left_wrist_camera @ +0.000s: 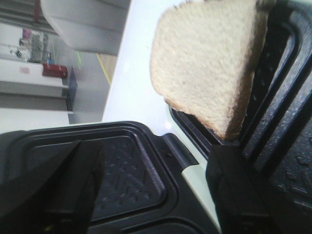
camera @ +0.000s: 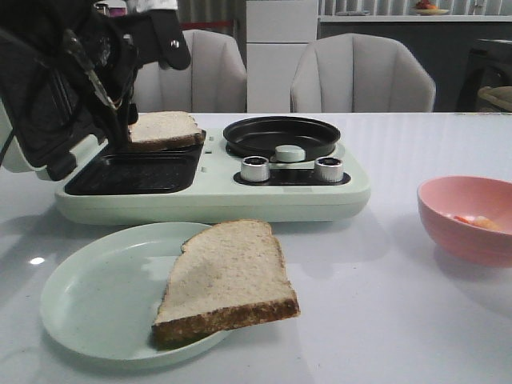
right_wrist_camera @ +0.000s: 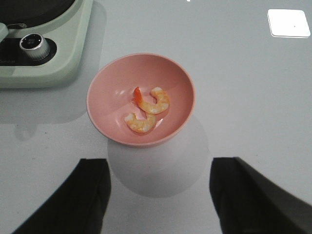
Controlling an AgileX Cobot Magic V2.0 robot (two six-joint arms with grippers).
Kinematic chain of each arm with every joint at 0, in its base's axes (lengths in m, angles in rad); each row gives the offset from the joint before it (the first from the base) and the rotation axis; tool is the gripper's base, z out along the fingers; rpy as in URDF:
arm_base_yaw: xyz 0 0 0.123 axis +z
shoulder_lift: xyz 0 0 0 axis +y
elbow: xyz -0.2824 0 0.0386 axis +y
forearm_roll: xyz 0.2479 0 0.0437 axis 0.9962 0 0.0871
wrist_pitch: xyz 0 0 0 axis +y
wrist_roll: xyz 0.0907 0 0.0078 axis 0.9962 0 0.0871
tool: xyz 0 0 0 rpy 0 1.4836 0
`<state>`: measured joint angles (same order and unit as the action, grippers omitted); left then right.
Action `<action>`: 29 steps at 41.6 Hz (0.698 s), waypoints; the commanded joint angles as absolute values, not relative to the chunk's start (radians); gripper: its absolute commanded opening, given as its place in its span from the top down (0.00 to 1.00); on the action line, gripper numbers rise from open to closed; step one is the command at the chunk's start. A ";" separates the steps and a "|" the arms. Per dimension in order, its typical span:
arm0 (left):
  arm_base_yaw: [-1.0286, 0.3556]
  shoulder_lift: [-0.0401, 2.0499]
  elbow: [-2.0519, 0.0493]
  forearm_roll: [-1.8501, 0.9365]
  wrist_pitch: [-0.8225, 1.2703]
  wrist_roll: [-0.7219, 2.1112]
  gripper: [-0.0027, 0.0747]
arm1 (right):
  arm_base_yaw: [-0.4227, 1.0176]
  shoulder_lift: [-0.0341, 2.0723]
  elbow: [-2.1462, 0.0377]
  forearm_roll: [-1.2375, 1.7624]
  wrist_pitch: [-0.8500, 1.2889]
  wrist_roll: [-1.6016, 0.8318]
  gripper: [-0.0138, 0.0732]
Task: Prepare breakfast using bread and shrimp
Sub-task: 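Carry the bread slice with the left gripper onto the far waffle plate, then move the right gripper over the remaining bread slice on the plate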
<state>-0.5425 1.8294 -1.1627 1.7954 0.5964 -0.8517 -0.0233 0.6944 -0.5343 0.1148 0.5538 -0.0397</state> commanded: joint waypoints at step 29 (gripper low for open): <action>-0.713 1.093 -1.022 0.087 0.792 -0.027 0.32 | -0.024 0.697 -0.562 0.115 0.491 -0.046 0.21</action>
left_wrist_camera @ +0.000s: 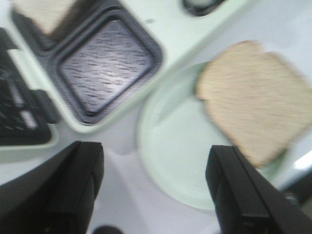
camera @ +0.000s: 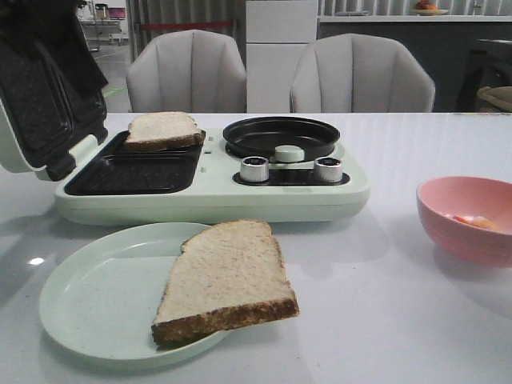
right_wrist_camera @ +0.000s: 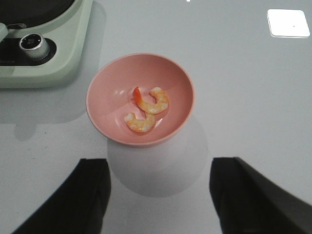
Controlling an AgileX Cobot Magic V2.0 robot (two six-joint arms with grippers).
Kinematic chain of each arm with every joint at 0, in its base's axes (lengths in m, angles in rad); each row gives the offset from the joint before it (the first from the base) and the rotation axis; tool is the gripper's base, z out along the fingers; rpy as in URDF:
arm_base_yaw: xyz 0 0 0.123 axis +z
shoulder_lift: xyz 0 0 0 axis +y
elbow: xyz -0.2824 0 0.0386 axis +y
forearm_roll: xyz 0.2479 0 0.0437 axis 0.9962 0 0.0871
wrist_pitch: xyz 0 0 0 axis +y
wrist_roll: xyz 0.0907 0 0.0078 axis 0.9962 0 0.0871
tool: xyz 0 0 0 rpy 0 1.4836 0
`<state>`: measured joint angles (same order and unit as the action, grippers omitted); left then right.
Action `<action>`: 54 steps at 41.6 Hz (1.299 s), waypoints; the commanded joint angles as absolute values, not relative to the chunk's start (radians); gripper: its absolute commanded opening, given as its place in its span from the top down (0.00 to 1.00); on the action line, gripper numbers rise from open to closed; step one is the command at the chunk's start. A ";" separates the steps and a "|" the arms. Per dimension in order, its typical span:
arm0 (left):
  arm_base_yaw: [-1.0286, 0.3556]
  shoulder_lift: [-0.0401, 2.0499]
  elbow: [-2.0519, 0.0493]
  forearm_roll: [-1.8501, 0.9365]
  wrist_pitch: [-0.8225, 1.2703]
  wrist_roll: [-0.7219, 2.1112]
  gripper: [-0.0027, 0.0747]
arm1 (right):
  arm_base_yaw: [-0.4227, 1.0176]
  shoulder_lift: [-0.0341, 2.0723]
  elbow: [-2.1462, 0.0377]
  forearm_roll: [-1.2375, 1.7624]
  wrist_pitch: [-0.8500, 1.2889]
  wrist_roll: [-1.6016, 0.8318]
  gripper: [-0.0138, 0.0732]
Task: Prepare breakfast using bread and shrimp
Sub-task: 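Move the right gripper over the remaining bread slice on the plate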
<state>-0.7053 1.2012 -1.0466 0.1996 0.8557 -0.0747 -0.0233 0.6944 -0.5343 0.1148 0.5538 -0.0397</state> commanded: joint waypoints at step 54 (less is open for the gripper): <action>-0.715 0.656 -0.764 -0.146 0.711 0.018 0.32 | 0.483 1.263 -0.597 0.911 0.423 -0.326 0.21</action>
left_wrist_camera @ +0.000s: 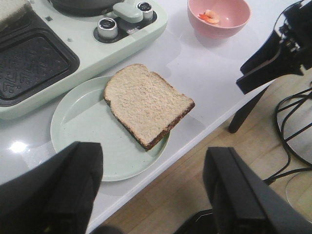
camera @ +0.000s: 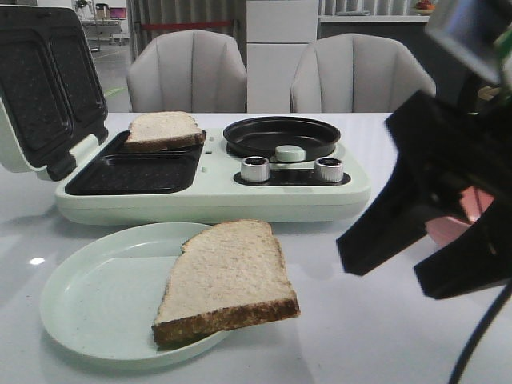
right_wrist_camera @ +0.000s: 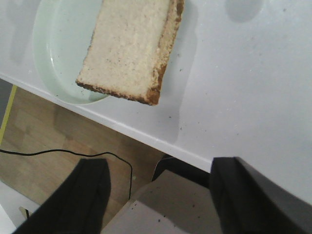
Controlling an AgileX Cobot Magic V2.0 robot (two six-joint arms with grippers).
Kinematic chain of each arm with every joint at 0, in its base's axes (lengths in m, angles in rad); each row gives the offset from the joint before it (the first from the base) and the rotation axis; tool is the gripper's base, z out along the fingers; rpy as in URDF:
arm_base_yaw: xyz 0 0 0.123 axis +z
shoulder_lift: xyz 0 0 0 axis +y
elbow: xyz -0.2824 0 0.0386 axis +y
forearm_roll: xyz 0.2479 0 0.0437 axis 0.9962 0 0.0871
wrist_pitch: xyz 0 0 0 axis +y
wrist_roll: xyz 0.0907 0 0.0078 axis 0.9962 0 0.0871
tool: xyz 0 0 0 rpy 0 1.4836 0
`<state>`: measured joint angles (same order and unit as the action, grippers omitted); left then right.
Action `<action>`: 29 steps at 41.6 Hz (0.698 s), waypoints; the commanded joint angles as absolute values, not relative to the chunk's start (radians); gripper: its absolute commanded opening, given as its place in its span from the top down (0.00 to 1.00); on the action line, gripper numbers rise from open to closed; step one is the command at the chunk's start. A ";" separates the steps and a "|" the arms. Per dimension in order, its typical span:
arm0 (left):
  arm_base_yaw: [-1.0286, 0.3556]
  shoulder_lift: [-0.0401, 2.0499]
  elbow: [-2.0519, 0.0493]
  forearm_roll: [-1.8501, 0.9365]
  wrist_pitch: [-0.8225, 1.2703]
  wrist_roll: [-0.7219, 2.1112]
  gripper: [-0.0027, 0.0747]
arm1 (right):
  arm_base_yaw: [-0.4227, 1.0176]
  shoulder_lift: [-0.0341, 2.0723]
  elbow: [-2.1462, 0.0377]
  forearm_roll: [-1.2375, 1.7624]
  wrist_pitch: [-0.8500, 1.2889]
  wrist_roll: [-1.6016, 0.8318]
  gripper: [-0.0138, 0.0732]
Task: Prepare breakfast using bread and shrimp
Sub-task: 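Move the right gripper over the remaining bread slice on the plate, then grasp the second bread slice with the right gripper and lift it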
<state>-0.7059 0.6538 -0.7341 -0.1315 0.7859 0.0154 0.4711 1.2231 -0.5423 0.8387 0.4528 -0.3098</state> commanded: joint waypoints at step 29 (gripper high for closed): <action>-0.715 0.656 -0.764 -0.146 0.711 0.018 0.32 | 0.478 1.667 -0.947 0.909 0.474 -0.346 0.21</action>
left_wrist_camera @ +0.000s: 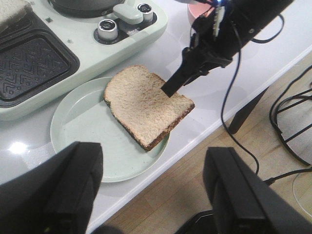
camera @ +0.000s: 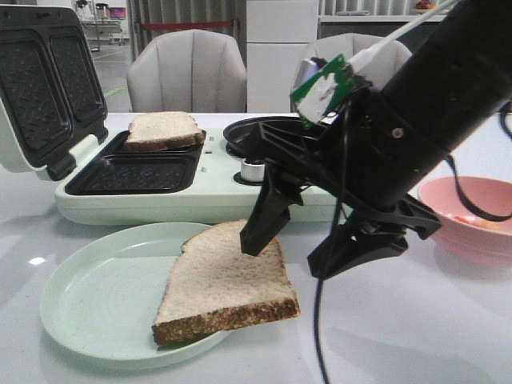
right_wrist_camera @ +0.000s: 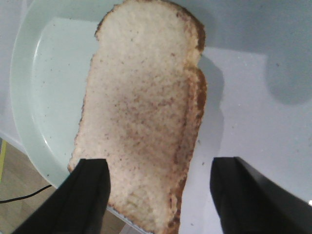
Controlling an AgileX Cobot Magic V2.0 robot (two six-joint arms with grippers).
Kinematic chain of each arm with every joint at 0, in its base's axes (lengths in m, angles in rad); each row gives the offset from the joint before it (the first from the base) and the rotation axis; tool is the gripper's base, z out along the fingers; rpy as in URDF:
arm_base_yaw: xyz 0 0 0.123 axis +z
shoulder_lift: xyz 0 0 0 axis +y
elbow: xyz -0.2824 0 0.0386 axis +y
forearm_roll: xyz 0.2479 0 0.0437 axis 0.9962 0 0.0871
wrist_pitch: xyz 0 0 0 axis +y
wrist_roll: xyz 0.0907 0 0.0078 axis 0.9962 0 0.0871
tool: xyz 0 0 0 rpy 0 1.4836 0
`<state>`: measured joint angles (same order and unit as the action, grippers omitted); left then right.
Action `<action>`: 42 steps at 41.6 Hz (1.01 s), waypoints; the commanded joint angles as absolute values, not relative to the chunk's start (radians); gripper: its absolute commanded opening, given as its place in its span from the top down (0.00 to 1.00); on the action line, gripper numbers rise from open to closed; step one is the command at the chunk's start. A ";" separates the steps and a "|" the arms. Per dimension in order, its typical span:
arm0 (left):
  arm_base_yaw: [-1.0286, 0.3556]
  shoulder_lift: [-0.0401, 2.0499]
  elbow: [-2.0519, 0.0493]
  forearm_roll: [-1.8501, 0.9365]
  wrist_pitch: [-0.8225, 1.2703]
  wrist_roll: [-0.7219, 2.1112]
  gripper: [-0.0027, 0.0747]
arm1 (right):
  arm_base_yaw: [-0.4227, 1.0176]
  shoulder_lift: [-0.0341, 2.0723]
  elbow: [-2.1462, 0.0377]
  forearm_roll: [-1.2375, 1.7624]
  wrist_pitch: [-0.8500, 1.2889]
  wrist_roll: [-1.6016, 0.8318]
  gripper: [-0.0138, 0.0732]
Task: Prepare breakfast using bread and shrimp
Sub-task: 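Grasp the second bread slice with the right gripper and lift it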
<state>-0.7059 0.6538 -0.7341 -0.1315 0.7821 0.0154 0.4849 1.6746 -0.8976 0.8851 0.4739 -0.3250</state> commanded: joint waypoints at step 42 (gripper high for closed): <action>-0.715 0.656 -0.764 -0.146 0.712 0.018 0.32 | 0.478 1.666 -1.022 0.849 0.551 -0.360 0.74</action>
<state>-0.7097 0.6538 -0.7341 -0.1322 0.7821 0.0154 0.4849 1.7629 -0.9999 0.8549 0.5474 -0.3461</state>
